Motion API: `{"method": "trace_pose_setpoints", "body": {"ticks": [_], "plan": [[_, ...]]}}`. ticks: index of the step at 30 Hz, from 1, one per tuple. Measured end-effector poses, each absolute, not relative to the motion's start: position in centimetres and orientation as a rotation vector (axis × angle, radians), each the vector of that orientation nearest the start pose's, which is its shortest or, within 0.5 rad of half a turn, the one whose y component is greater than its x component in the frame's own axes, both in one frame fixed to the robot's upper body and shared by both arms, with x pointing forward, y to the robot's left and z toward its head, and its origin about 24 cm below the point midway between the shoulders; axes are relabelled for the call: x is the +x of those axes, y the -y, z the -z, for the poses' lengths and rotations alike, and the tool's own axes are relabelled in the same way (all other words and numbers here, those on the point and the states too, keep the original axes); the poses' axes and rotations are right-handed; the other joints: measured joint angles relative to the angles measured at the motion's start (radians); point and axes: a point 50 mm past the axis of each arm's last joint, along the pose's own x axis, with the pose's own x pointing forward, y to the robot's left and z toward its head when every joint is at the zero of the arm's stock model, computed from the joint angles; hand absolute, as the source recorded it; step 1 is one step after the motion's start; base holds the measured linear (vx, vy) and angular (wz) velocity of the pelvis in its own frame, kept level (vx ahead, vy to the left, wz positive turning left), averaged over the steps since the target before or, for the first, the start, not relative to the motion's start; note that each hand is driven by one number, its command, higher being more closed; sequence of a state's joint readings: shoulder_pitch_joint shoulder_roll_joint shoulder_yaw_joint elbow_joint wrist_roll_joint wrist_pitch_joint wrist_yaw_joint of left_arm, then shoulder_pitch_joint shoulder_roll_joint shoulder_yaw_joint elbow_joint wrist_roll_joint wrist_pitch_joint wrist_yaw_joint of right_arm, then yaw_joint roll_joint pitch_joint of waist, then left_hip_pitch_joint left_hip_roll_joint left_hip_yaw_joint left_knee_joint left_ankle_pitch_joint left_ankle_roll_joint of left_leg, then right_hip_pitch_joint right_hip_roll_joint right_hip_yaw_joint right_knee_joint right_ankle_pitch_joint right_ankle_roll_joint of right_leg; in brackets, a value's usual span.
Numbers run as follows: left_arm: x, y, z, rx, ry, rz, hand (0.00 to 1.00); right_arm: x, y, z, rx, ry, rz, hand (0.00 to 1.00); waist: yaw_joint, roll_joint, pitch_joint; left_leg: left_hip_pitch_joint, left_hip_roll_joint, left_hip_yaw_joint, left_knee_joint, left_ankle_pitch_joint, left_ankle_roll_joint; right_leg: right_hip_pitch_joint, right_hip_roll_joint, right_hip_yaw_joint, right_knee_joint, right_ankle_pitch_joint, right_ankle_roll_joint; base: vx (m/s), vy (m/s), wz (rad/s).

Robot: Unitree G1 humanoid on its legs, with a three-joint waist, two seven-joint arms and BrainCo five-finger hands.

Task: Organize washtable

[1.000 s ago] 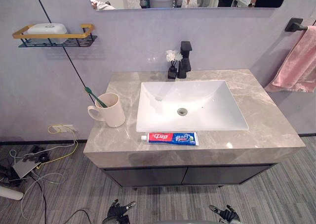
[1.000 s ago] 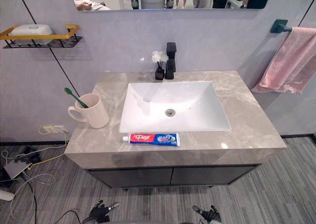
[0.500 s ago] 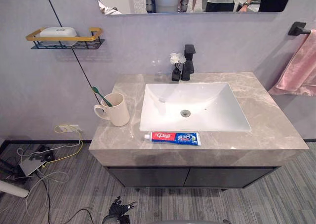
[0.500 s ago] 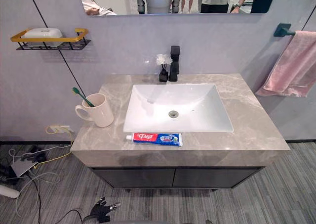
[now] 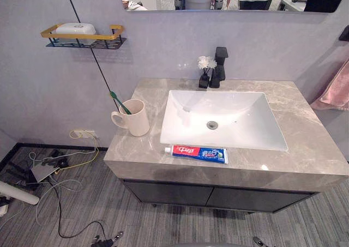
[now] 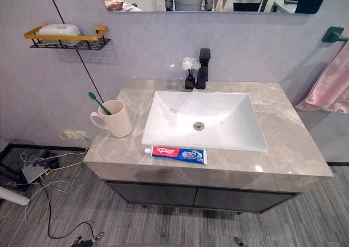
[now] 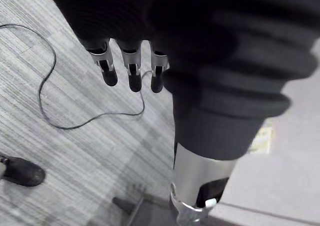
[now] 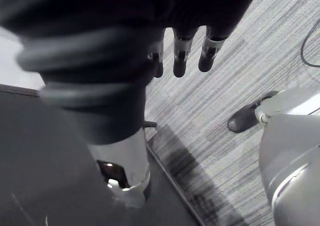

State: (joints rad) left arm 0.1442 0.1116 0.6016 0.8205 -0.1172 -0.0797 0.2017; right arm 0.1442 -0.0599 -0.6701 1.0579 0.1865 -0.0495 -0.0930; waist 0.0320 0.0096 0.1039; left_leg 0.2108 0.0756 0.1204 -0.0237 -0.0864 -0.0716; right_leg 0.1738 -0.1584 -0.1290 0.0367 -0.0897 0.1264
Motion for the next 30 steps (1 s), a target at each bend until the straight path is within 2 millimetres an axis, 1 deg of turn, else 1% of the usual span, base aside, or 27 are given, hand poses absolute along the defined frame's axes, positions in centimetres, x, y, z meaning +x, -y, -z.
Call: {"method": "trace_pose_setpoints", "body": {"ticks": [1, 2, 3, 4, 5, 6, 7, 8, 9, 10, 11, 12, 14, 15, 16, 17, 18, 19, 20, 21, 22, 23, 25, 26, 27, 29, 30], "plan": [[9.8, -30.9, 10.1, -0.082, -0.68, -0.927, 0.0, 3.7, 25.7, 15.7, 0.366, -1.032, 0.897, 0.0, 0.013, 0.005, 0.002, -0.004, 0.0, -0.003, 0.0, 0.001, 0.0, -0.001, -0.001, -0.005, 0.001, 0.0, 0.0, -0.02, -0.026, 0.08], [10.5, -31.4, 9.0, -0.065, -0.611, -0.937, 0.0, 3.5, 25.7, 15.7, 0.363, -1.031, 0.898, 0.0, 0.014, 0.004, 0.001, -0.005, 0.0, -0.005, 0.0, 0.001, 0.0, -0.001, -0.001, -0.007, 0.001, 0.0, 0.0, -0.04, -0.03, 0.09], [12.1, -32.4, 5.6, -0.023, -0.428, -0.957, 0.0, 3.6, 25.7, 15.6, 0.361, -1.018, 0.898, 0.0, 0.025, 0.002, 0.0, -0.009, 0.0, -0.009, 0.002, 0.001, 0.0, -0.001, -0.002, -0.011, 0.002, -0.002, 0.0, -0.03, -0.02, 0.08], [13.0, -32.6, 3.5, 0.004, -0.318, -0.962, 0.0, 3.6, 25.6, 15.6, 0.355, -1.015, 0.894, 0.0, 0.033, 0.0, -0.001, -0.012, -0.002, -0.011, 0.005, 0.001, 0.0, -0.001, -0.004, -0.015, 0.004, -0.004, 0.0, -0.03, -0.019, 0.11], [13.7, -32.5, 1.9, 0.016, -0.237, -0.958, 0.0, 3.4, 25.6, 15.6, 0.349, -1.018, 0.889, 0.0, 0.038, 0.0, -0.002, -0.014, -0.004, -0.016, 0.006, 0.001, 0.0, -0.001, -0.006, -0.021, 0.005, -0.006, 0.002, -0.02, -0.017, 0.3], [14.9, -32.0, -1.3, 0.042, -0.071, -0.945, 0.0, 3.1, 25.5, 15.6, 0.344, -1.026, 0.886, 0.0, 0.039, 0.0, -0.004, -0.025, -0.009, -0.035, 0.013, 0.001, 0.0, 0.001, -0.017, -0.042, 0.013, -0.013, 0.01, -0.02, -0.015, 0.32], [15.3, -31.6, -2.3, 0.053, -0.02, -0.935, 0.0, 3.0, 25.4, 15.6, 0.34, -1.03, 0.881, 0.0, 0.039, 0.0, -0.004, -0.027, -0.011, -0.036, 0.016, 0.001, 0.0, 0.003, -0.018, -0.047, 0.016, -0.014, 0.012, -0.01, -0.008, 0.34], [15.7, -30.7, -4.4, 0.085, 0.07, -0.911, 0.0, 3.1, 25.2, 15.7, 0.338, -1.035, 0.866, 0.0, 0.039, 0.002, -0.004, -0.028, -0.015, -0.038, 0.025, 0.001, 0.0, 0.009, -0.023, -0.054, 0.015, -0.014, 0.012, -0.01, 0.003, 0.16], [15.9, -30.2, -5.4, 0.104, 0.114, -0.893, 0.0, 3.2, 25.0, 15.7, 0.34, -1.035, 0.86, 0.0, 0.039, 0.001, -0.004, -0.028, -0.016, -0.038, 0.028, 0.001, 0.0, 0.013, -0.024, -0.06, 0.015, -0.014, 0.012, -0.03, 0.017, 0.16], [16.4, -28.5, -7.8, 0.142, 0.225, -0.834, 0.0, 3.5, 24.6, 15.8, 0.344, -1.035, 0.843, 0.0, 0.042, 0.0, -0.006, -0.03, -0.016, -0.04, 0.032, 0.0, 0.001, 0.017, -0.032, -0.065, 0.015, -0.015, 0.012, -0.03, 0.013, 0.12], [16.7, -27.4, -9.2, 0.165, 0.291, -0.791, 0.0, 3.8, 24.4, 15.8, 0.345, -1.032, 0.827, 0.0, 0.042, 0.0, -0.006, -0.032, -0.016, -0.042, 0.035, 0.0, 0.001, 0.016, -0.032, -0.067, 0.015, -0.014, 0.012, -0.05, 0.008, 0.09], [16.9, -26.7, -10.0, 0.181, 0.332, -0.76, 0.0, 4.0, 24.3, 15.8, 0.342, -1.032, 0.814, 0.0, 0.041, -0.001, -0.007, -0.034, -0.017, -0.043, 0.037, 0.0, 0.001, 0.016, -0.032, -0.068, 0.015, -0.014, 0.012, -0.06, -0.009, 0.07], [17.5, -23.4, -13.0, 0.198, 0.484, -0.624, 0.0, 4.1, 24.1, 15.8, 0.339, -1.034, 0.799, 0.0, 0.039, -0.001, -0.01, -0.039, -0.018, -0.049, 0.044, -0.002, 0.004, 0.018, -0.034, -0.073, 0.016, -0.014, 0.012, -0.07, -0.009, 0.07], [17.5, -22.7, -13.5, 0.206, 0.517, -0.59, 0.0, 4.1, 24.1, 15.8, 0.339, -1.035, 0.799, 0.0, 0.038, -0.001, -0.011, -0.039, -0.019, -0.05, 0.045, -0.002, 0.004, 0.019, -0.034, -0.073, 0.016, -0.014, 0.012, -0.05, -0.005, 0.04], [17.6, -21.3, -14.5, 0.227, 0.572, -0.516, 0.0, 4.1, 24.1, 15.9, 0.337, -1.037, 0.796, 0.0, 0.037, -0.001, -0.011, -0.039, -0.018, -0.051, 0.049, -0.002, 0.005, 0.02, -0.034, -0.074, 0.017, -0.014, 0.012, -0.05, -0.007, 0.01], [17.7, -20.3, -15.1, 0.25, 0.609, -0.458, 0.0, 4.1, 24.1, 15.9, 0.333, -1.039, 0.79, 0.0, 0.035, 0.001, -0.013, -0.039, -0.018, -0.051, 0.051, -0.003, 0.006, 0.02, -0.033, -0.073, 0.018, -0.014, 0.012, -0.06, -0.012, 0.0], [17.7, -18.9, -15.7, 0.269, 0.647, -0.362, 0.0, 4.1, 24.0, 15.9, 0.325, -1.043, 0.778, 0.0, 0.035, 0.002, -0.02, -0.041, -0.018, -0.051, 0.053, -0.003, 0.007, 0.018, -0.031, -0.073, 0.018, -0.014, 0.012, -0.06, -0.014, -0.01], [17.8, -18.1, -15.8, 0.279, 0.662, -0.313, 0.0, 3.7, 23.9, 15.9, 0.318, -1.055, 0.772, 0.0, 0.034, 0.001, -0.024, -0.042, -0.019, -0.05, 0.053, -0.004, 0.007, 0.013, -0.027, -0.072, 0.017, -0.014, 0.012, -0.06, -0.022, -0.02], [18.1, -16.3, -15.9, 0.314, 0.691, -0.189, 0.0, 3.4, 23.8, 16.1, 0.309, -1.073, 0.751, 0.0, 0.035, 0.002, -0.037, -0.042, -0.019, -0.047, 0.05, -0.004, 0.007, 0.013, -0.026, -0.069, 0.014, -0.014, 0.012, -0.04, -0.018, -0.03], [18.1, -15.6, -16.0, 0.327, 0.701, -0.144, 0.0, 3.4, 23.7, 16.1, 0.303, -1.078, 0.736, 0.0, 0.034, -0.001, -0.039, -0.042, -0.019, -0.046, 0.049, -0.004, 0.007, 0.012, -0.026, -0.068, 0.013, -0.014, 0.012, -0.03, -0.015, -0.09], [18.2, -14.4, -15.9, 0.346, 0.717, -0.062, 0.0, 3.2, 23.7, 16.1, 0.297, -1.086, 0.722, 0.0, 0.032, 0.003, -0.045, -0.04, -0.017, -0.039, 0.046, -0.003, 0.007, 0.012, -0.024, -0.061, 0.013, -0.013, 0.012, 0.0, -0.002, -0.11], [18.3, -13.8, -15.9, 0.364, 0.727, -0.009, 0.0, 3.0, 23.8, 16.1, 0.295, -1.089, 0.724, 0.0, 0.031, 0.007, -0.051, -0.04, -0.017, -0.036, 0.044, -0.003, 0.007, 0.011, -0.024, -0.058, 0.013, -0.012, 0.011, 0.0, -0.009, -0.12], [18.9, -12.7, -15.7, 0.397, 0.737, 0.085, 0.0, 3.0, 23.9, 16.1, 0.287, -1.092, 0.721, 0.0, 0.01, 0.012, -0.055, -0.039, -0.015, -0.033, 0.042, -0.003, 0.007, 0.003, -0.022, -0.054, 0.013, -0.011, 0.011, -0.02, -0.009, -0.06], [19.1, -12.5, -15.6, 0.415, 0.74, 0.112, 0.0, 3.0, 23.9, 16.1, 0.279, -1.097, 0.713, 0.0, 0.009, 0.012, -0.056, -0.04, -0.014, -0.03, 0.041, -0.003, 0.006, 0.001, -0.02, -0.052, 0.013, -0.011, 0.01, -0.02, -0.011, -0.18], [19.6, -11.7, -15.3, 0.455, 0.74, 0.189, 0.0, 3.0, 23.9, 16.1, 0.255, -1.11, 0.686, 0.0, 0.008, 0.012, -0.056, -0.041, -0.009, -0.016, 0.039, -0.003, 0.006, -0.006, -0.015, -0.035, 0.012, -0.008, 0.006, -0.01, -0.011, -0.19], [20.0, -11.1, -15.0, 0.472, 0.733, 0.24, 0.0, 3.0, 24.1, 16.1, 0.244, -1.111, 0.682, 0.0, 0.005, 0.011, -0.055, -0.041, -0.008, -0.01, 0.039, -0.003, 0.006, -0.009, -0.014, -0.031, 0.012, -0.007, 0.005, 0.0, -0.009, -0.16], [20.5, -10.4, -14.6, 0.492, 0.724, 0.301, 0.0, 2.9, 24.3, 16.0, 0.23, -1.113, 0.681, 0.0, 0.002, 0.009, -0.057, -0.042, -0.008, -0.006, 0.038, -0.003, 0.006, -0.014, -0.015, -0.027, 0.012, -0.007, 0.005, -0.01, -0.008, -0.09]]}}
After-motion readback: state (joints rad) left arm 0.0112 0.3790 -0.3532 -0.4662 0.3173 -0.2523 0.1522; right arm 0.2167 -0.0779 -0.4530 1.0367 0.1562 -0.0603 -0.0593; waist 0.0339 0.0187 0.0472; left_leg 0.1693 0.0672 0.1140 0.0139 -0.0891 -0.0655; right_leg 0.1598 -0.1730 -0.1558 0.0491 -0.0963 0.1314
